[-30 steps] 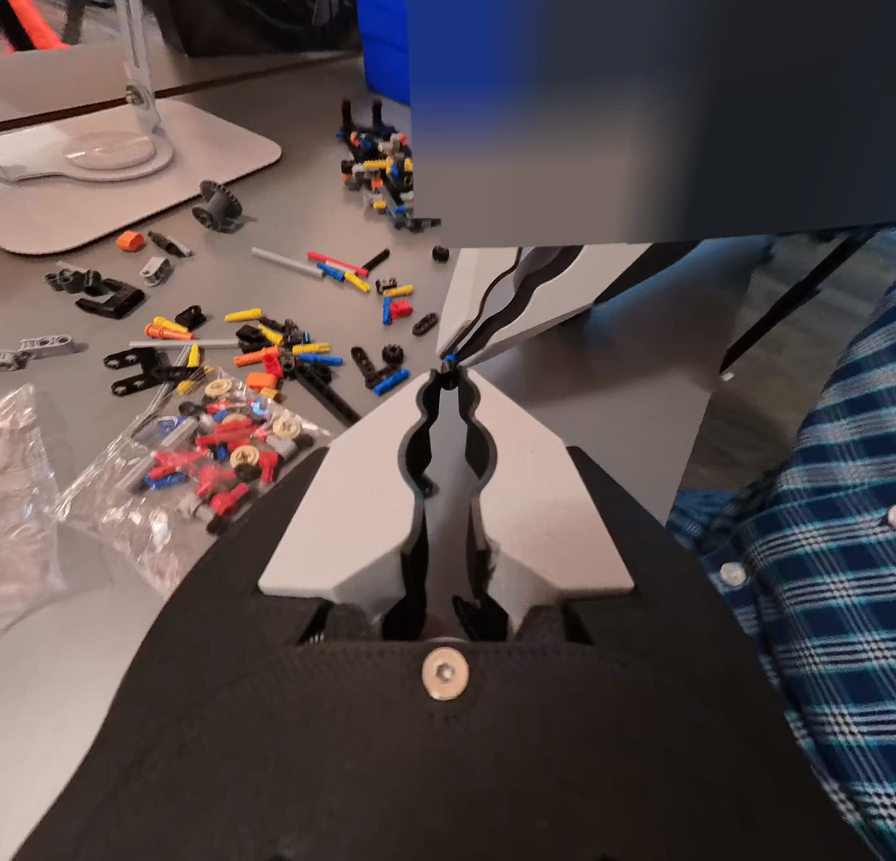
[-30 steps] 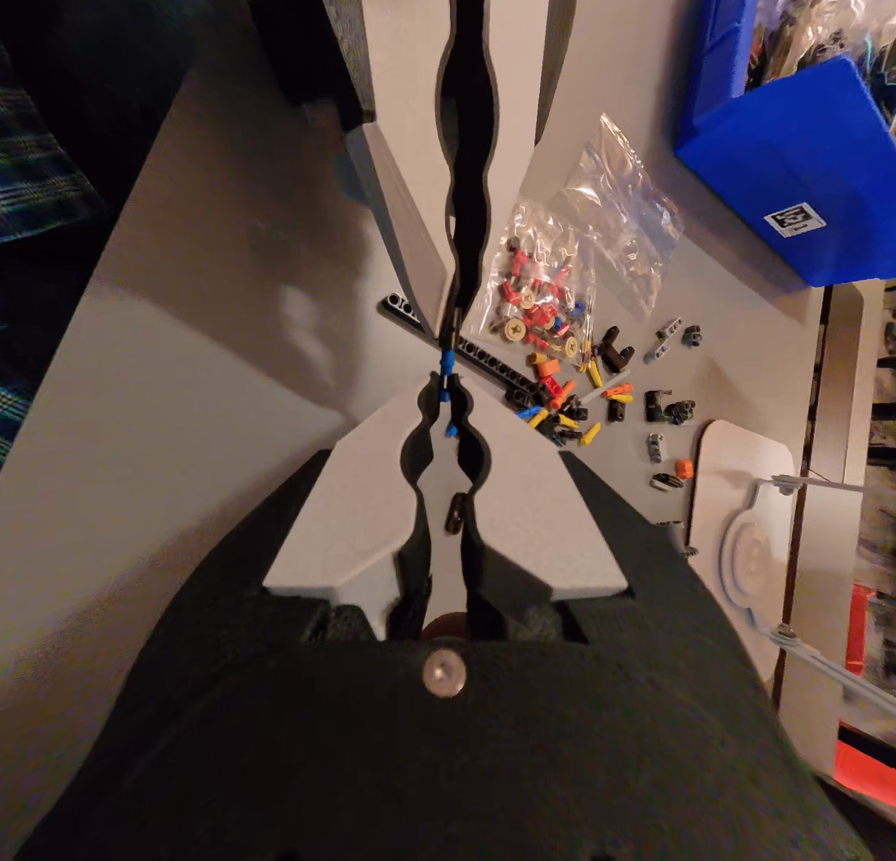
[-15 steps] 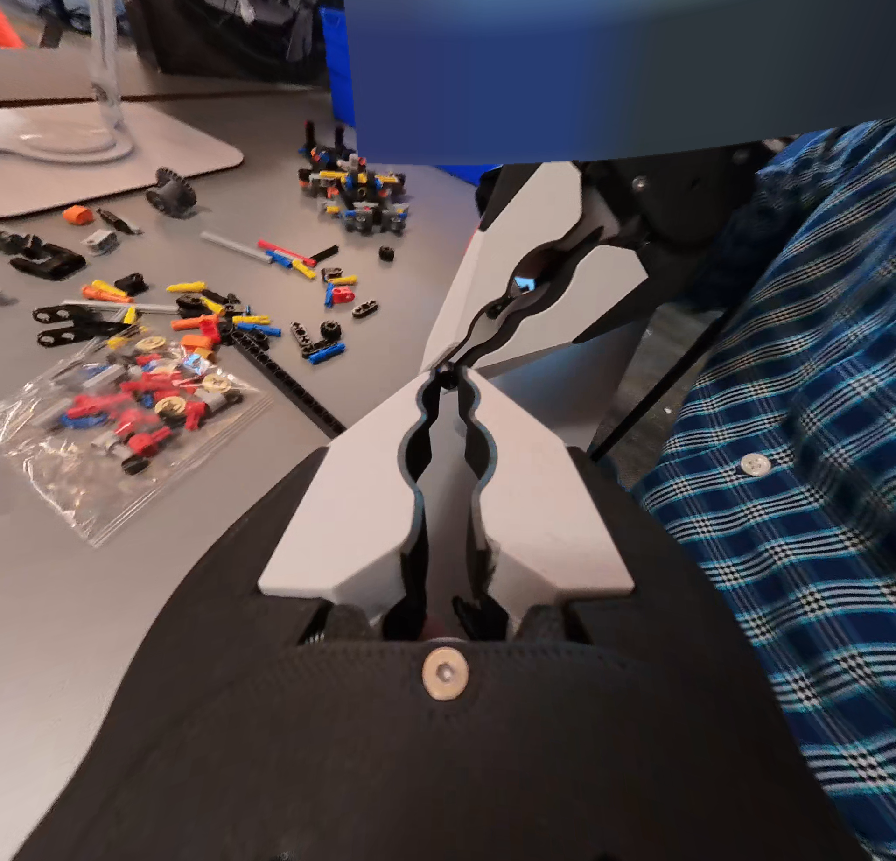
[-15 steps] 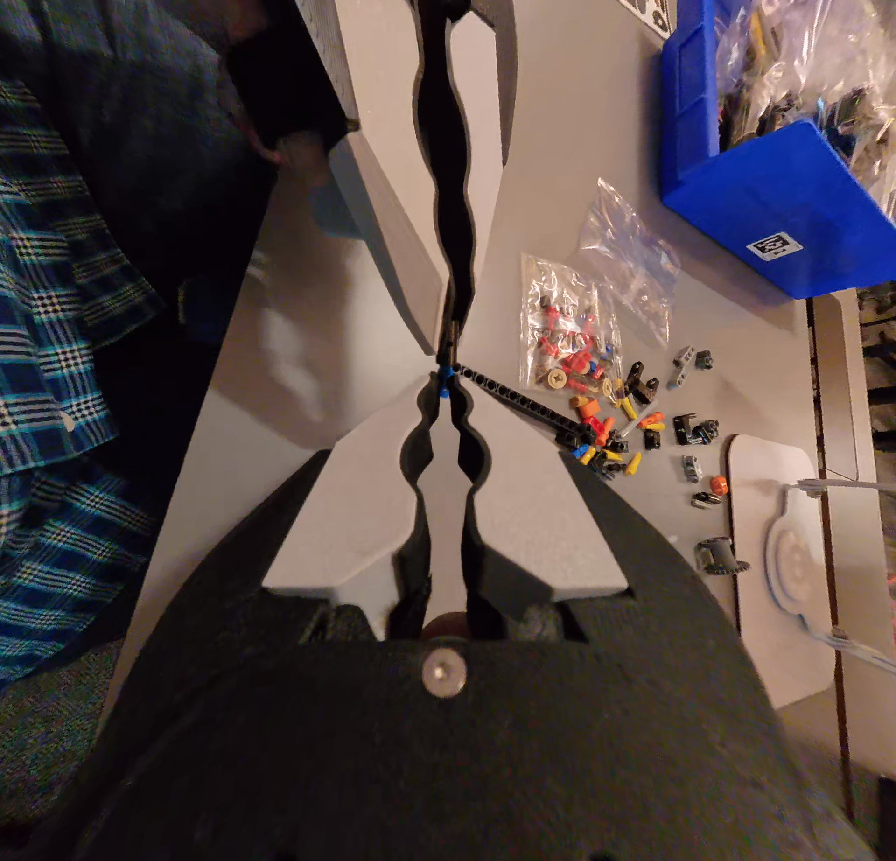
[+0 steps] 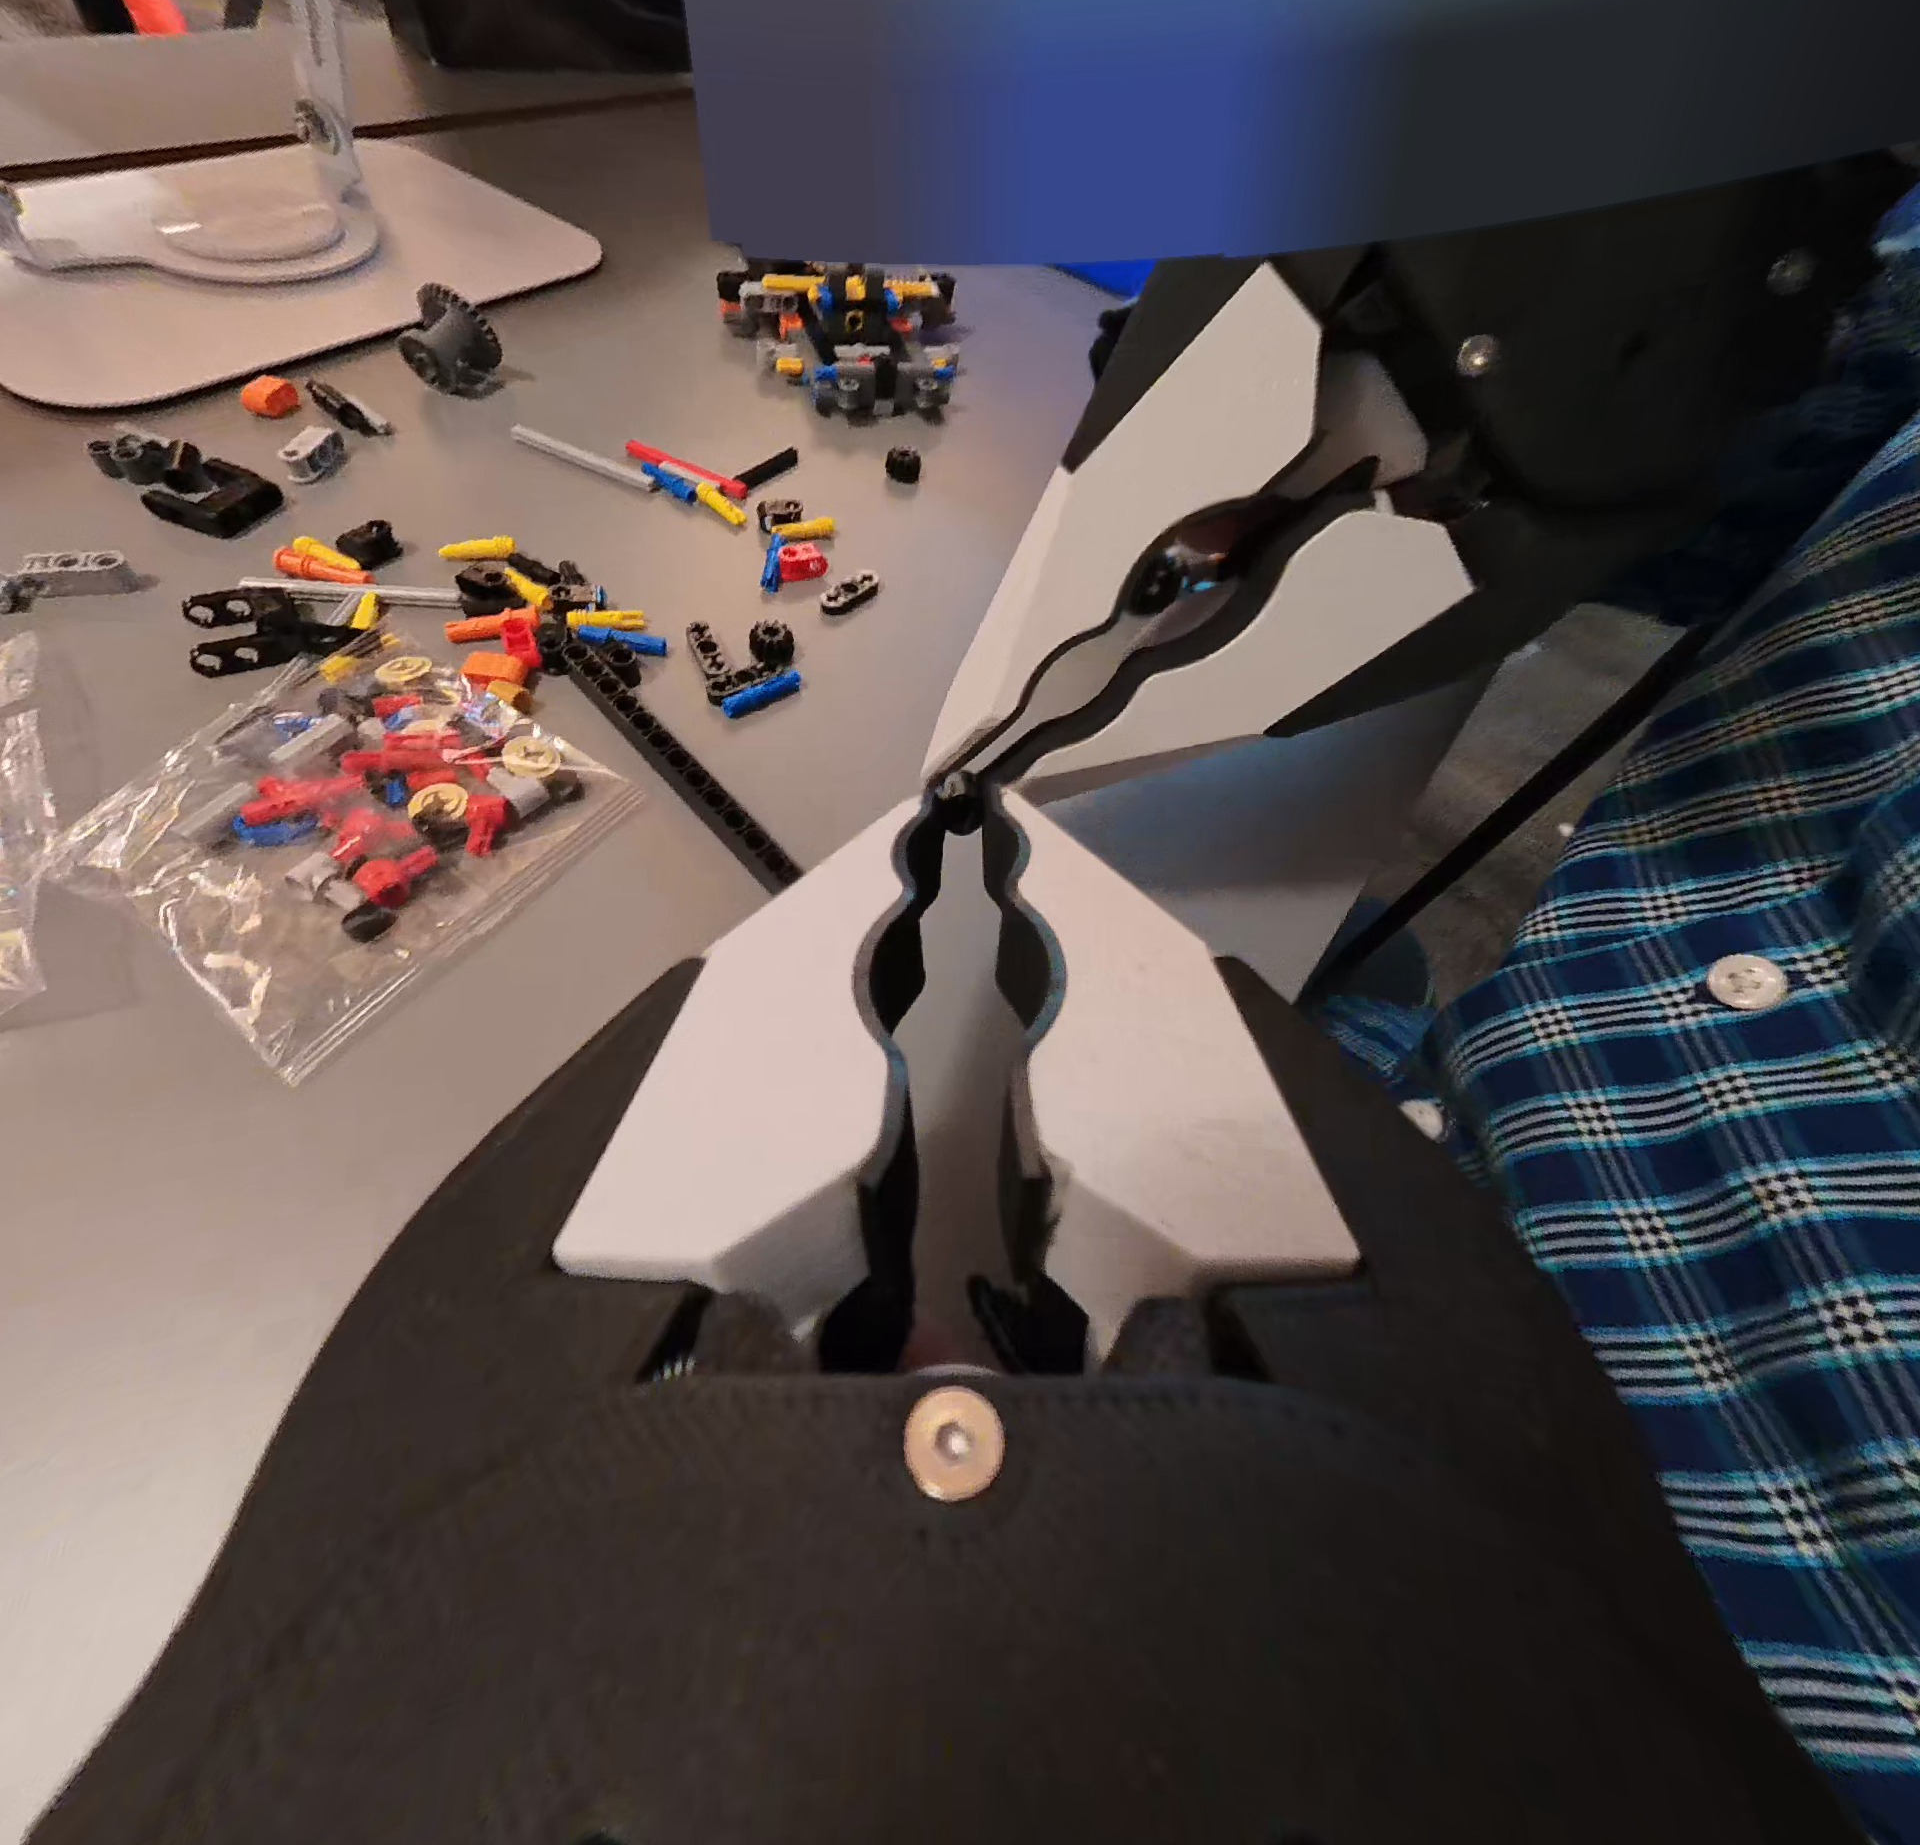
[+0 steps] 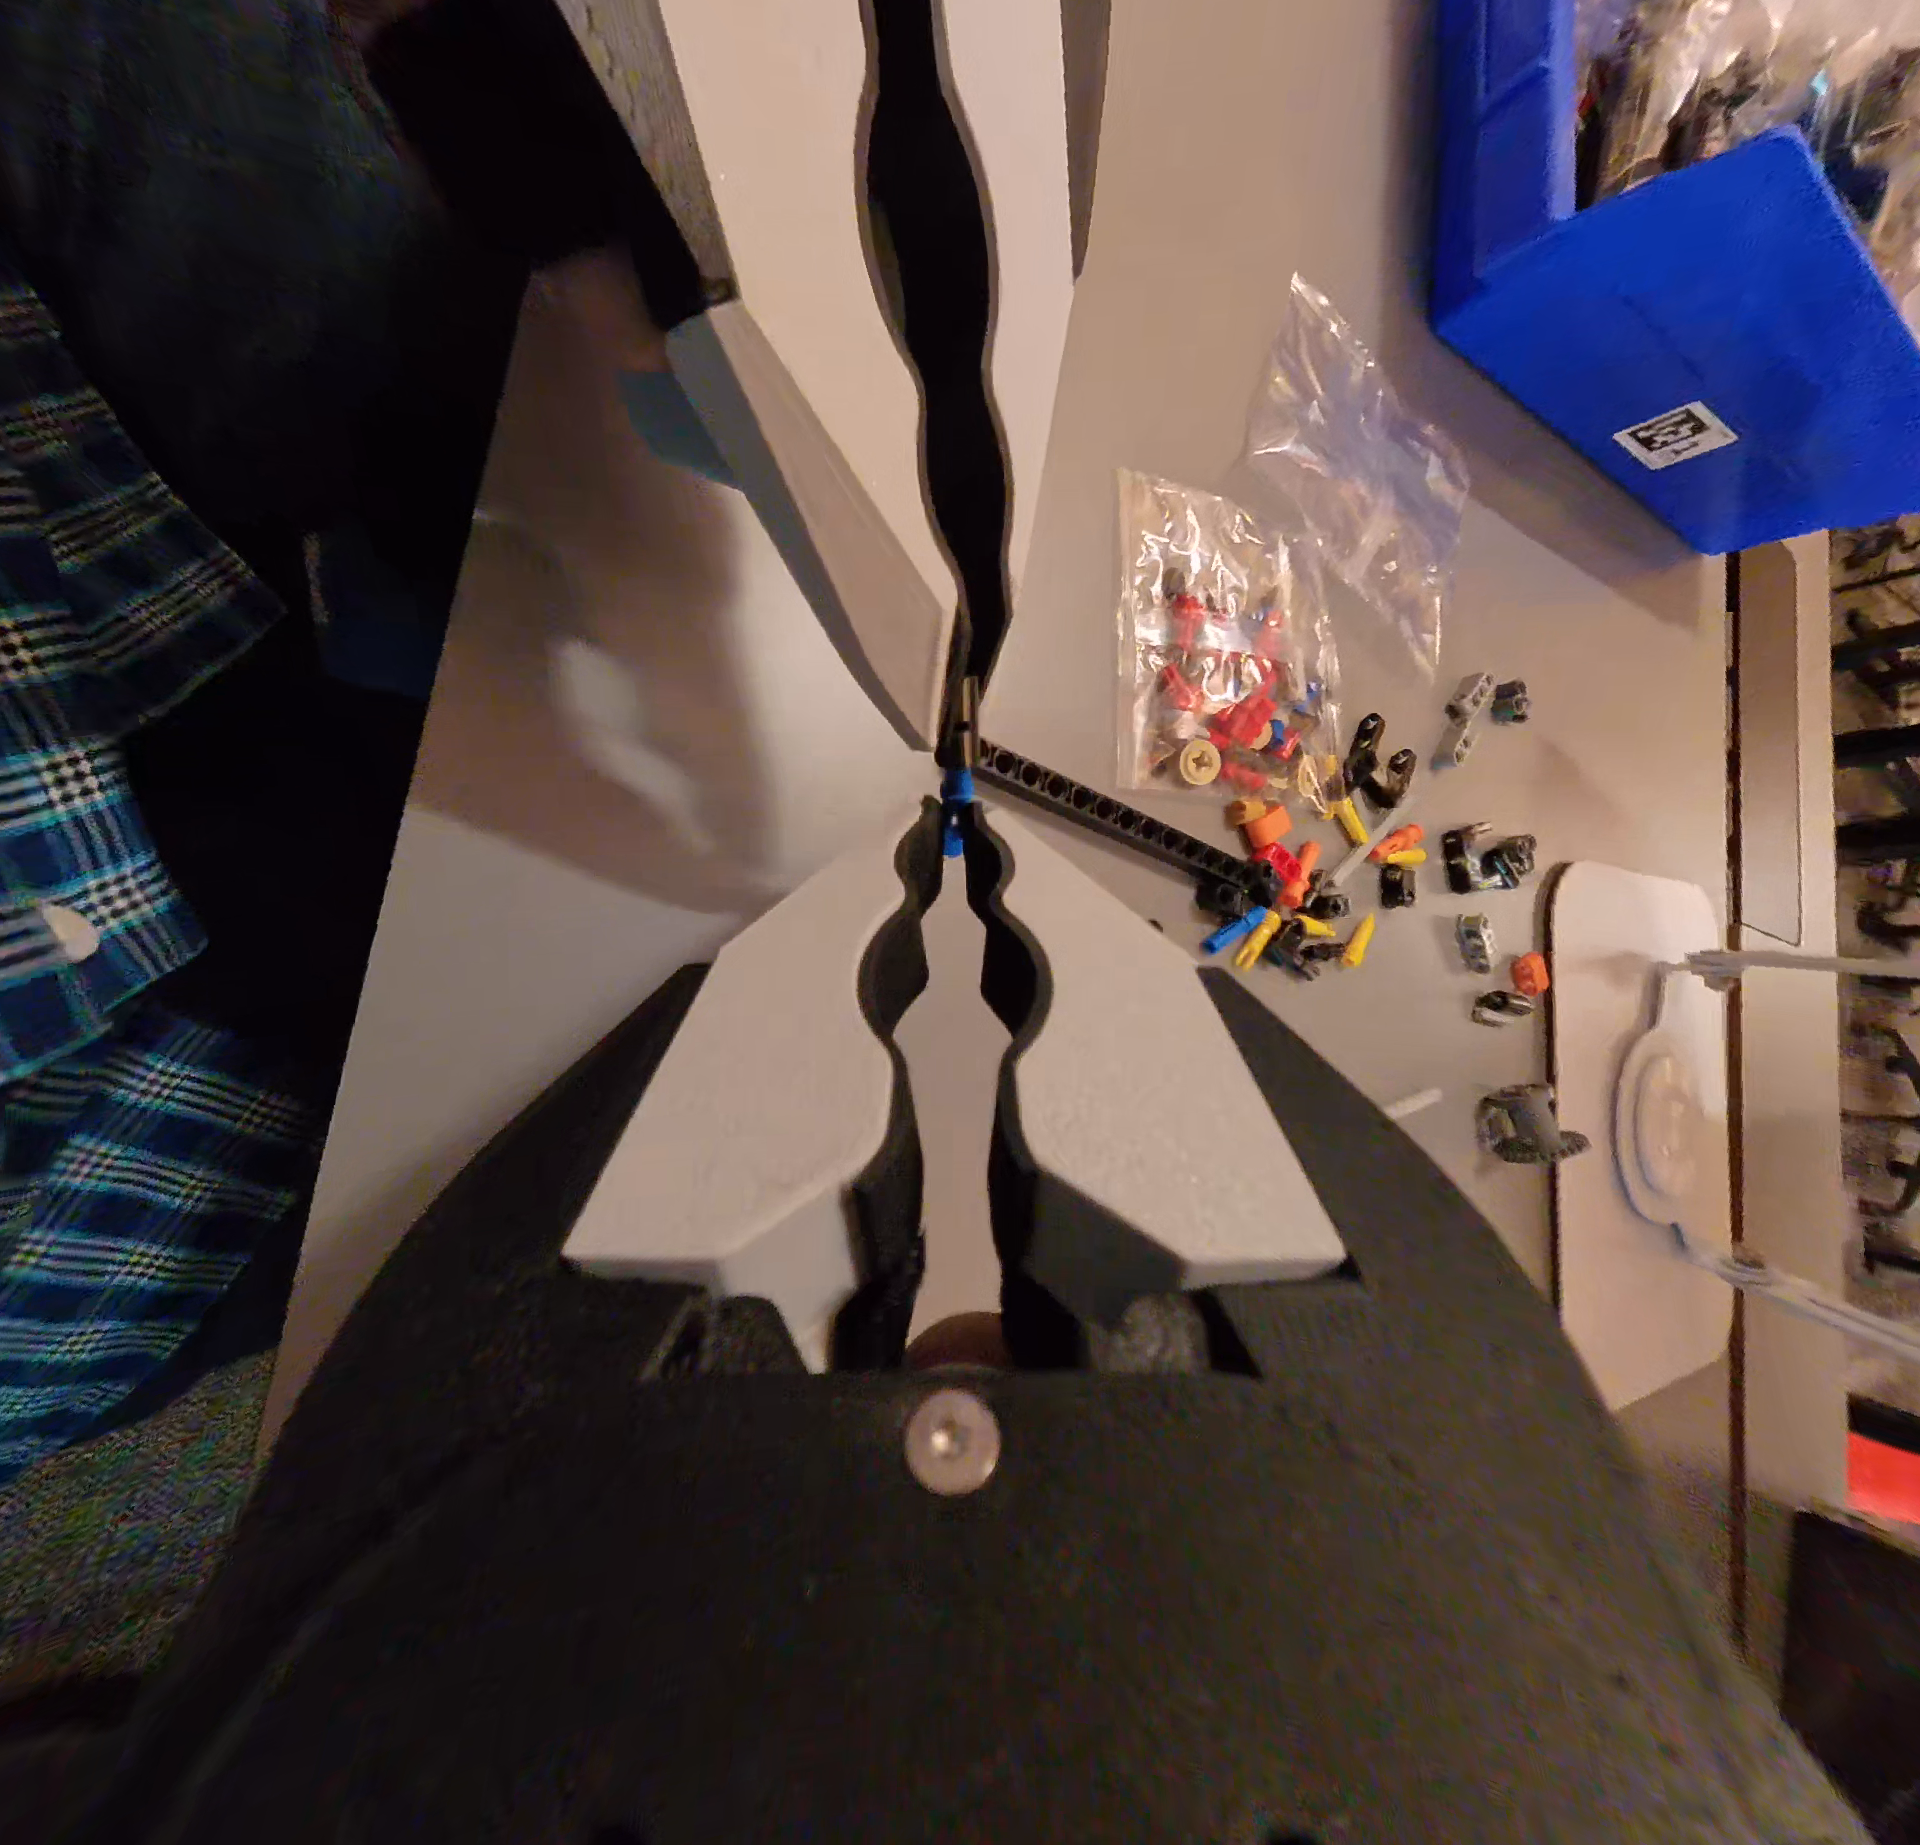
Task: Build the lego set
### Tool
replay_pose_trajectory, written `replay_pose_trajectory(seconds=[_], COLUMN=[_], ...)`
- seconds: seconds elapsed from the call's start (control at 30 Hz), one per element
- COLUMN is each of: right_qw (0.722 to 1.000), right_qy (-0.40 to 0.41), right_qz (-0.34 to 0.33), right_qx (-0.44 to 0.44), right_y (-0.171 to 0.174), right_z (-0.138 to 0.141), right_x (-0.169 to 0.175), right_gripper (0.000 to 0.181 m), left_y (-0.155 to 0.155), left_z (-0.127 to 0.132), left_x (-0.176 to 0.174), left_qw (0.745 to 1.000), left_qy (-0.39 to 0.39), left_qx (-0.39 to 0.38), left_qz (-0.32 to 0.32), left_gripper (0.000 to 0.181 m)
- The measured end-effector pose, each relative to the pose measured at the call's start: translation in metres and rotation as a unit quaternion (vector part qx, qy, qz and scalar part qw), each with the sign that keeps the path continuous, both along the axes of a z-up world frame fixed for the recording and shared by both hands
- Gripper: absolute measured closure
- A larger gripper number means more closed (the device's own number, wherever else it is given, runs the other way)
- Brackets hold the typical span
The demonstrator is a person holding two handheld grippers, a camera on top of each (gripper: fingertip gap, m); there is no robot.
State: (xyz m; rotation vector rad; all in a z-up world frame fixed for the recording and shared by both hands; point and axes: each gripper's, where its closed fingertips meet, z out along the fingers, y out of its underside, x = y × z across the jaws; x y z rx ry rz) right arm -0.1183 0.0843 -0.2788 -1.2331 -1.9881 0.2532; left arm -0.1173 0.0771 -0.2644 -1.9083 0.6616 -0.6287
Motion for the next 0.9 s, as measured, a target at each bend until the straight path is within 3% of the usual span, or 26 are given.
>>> replay_pose_trajectory(seconds=[0.4, 0.9], right_qw=[0.999, 1.000], right_qy=[-0.034, -0.013], right_qz=[-0.009, -0.004], right_qx=[0.001, -0.002], right_y=[-0.014, -0.017], right_z=[-0.026, -0.032], right_x=[-0.012, -0.015], right_gripper=[0.181, 0.180], left_y=[-0.013, -0.015], left_z=[-0.025, -0.034], left_x=[-0.014, -0.020], left_qw=[0.995, 0.994], left_qy=[0.071, 0.073], left_qx=[-0.029, -0.036], left_qz=[0.057, 0.067], left_gripper=[0.176, 0.176])
